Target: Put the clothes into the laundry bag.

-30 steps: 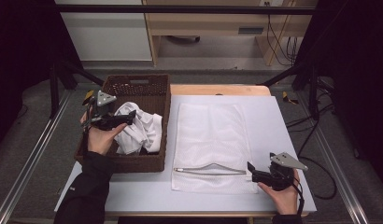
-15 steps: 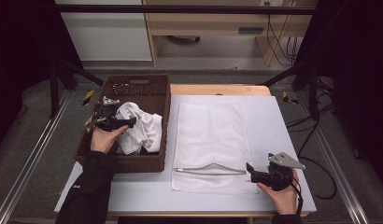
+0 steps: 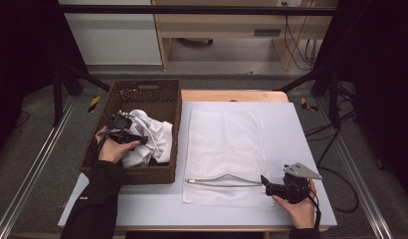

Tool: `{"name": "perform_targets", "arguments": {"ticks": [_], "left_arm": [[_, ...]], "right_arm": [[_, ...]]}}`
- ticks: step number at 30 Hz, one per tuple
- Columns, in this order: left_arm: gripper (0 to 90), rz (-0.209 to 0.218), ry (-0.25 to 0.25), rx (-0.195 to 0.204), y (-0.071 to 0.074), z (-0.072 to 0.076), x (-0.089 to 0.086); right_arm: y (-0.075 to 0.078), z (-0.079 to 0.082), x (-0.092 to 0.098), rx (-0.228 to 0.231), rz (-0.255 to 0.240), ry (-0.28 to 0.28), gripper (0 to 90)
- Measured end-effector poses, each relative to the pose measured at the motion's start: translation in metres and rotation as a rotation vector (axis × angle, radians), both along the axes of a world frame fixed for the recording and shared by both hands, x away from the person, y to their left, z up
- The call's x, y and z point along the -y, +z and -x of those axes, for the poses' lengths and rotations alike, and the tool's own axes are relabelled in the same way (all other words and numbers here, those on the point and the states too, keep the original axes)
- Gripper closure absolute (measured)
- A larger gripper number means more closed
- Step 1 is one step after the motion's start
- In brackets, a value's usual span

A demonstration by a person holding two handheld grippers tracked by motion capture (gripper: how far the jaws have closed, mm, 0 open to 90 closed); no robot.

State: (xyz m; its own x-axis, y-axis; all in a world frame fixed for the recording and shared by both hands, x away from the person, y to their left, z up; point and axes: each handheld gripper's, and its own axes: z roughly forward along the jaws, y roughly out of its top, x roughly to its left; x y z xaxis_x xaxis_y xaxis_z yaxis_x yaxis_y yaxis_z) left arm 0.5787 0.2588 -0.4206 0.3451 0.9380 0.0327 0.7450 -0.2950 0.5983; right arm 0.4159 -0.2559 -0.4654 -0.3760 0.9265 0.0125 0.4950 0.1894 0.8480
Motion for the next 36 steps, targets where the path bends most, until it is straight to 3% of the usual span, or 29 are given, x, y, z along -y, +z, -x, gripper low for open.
{"name": "perform_targets", "arguments": {"ticks": [3,8,11,13,14,15,17,25,26,28,30,31,36], "left_arm": [[1.8,0.023,0.007,-0.026,-0.005,-0.001,-0.001],[1.1,0.037,-0.002,-0.019,-0.013,0.0,-0.001],[1.2,0.06,0.001,-0.044,-0.019,0.001,0.0],[2.0,0.063,-0.007,-0.087,-0.024,0.001,0.002],[2.2,0.063,-0.007,-0.087,-0.024,0.001,0.002],[3.1,0.067,-0.008,-0.12,-0.025,0.001,0.003],[4.7,0.072,-0.011,-0.126,-0.026,0.002,0.004],[25.8,0.03,-0.07,-0.143,-0.026,0.004,0.01],[31.2,0.024,-0.07,-0.142,-0.026,0.004,0.01],[33.6,0.01,-0.073,-0.138,-0.026,0.004,0.011],[45.6,0.01,-0.071,-0.126,-0.024,0.005,0.01],[45.6,0.008,-0.071,-0.118,-0.023,0.006,0.01],[56.4,-0.064,-0.098,-0.109,-0.016,0.008,0.01]], "right_arm": [[-0.001,-0.001,0.0,0.001,0.011,0.003,6.9],[-0.002,-0.001,-0.001,-0.003,0.015,0.0,6.9],[-0.002,-0.001,0.002,-0.005,0.007,-0.009,7.1],[-0.002,-0.001,0.004,-0.007,0.003,-0.015,7.2],[-0.002,-0.002,0.004,-0.007,0.002,-0.015,7.2],[-0.003,-0.002,0.004,-0.008,0.005,-0.015,7.2],[-0.003,-0.002,0.003,-0.009,0.006,-0.013,7.2],[-0.002,-0.003,0.003,-0.006,0.008,-0.012,7.7],[-0.002,-0.003,0.003,-0.004,0.007,-0.009,8.4],[-0.002,-0.003,0.003,-0.003,0.006,-0.006,8.8],[-0.002,-0.002,0.002,-0.004,0.003,-0.002,9.3],[-0.002,-0.003,0.002,-0.003,0.003,0.001,9.4],[-0.001,-0.002,0.002,-0.006,-0.007,0.003,10.0]]}}
